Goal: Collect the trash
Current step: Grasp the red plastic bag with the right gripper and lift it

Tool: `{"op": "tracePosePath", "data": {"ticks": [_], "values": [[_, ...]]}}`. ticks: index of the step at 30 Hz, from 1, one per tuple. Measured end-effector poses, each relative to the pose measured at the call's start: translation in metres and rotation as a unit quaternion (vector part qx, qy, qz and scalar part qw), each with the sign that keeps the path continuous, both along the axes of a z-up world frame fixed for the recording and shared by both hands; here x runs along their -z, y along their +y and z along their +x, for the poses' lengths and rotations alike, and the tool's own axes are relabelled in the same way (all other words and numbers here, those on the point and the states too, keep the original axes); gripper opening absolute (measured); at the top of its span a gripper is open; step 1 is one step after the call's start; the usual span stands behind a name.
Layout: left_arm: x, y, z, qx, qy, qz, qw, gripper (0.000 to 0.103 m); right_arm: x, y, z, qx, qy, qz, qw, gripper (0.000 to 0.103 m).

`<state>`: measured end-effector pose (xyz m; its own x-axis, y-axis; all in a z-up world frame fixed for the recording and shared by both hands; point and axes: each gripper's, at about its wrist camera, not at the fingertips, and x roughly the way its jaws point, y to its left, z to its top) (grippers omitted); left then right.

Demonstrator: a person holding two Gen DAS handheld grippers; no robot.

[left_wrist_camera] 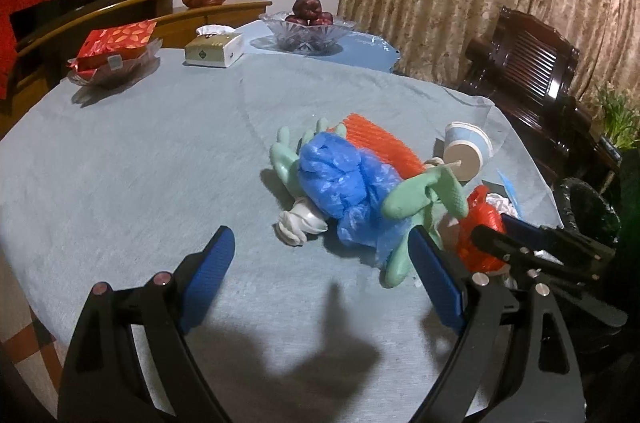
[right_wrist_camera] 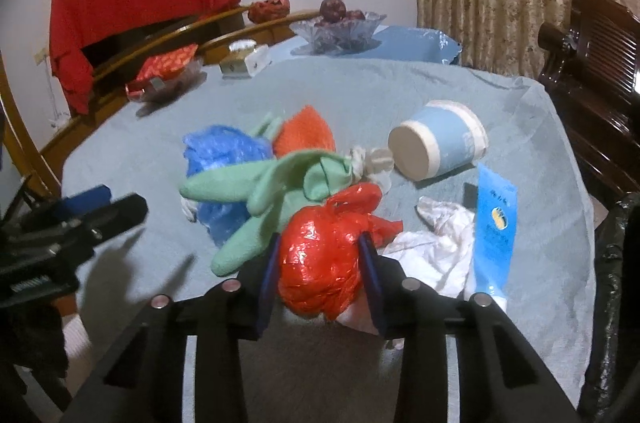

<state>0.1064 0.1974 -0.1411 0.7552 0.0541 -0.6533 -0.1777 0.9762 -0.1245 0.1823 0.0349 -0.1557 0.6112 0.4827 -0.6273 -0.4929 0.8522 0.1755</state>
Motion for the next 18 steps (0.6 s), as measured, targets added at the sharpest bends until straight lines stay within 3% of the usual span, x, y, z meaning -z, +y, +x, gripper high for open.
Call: {"op": "tracePosePath", "data": {"ticks": [7,18], "values": [[-0.009,-0.022,0.003,0.019,-0.01,0.003,0.9998,0.086,-0.026,-0.022,-0.005,0.012,-0.025,0.011,1.0,0.038],[-0.009,-0.064,0.021,0.056,-0.014,-0.004,0.9983,0.082,-0.023,-0.07,-0.002,0.055,-0.018,0.006,0.998,0.038]]}}
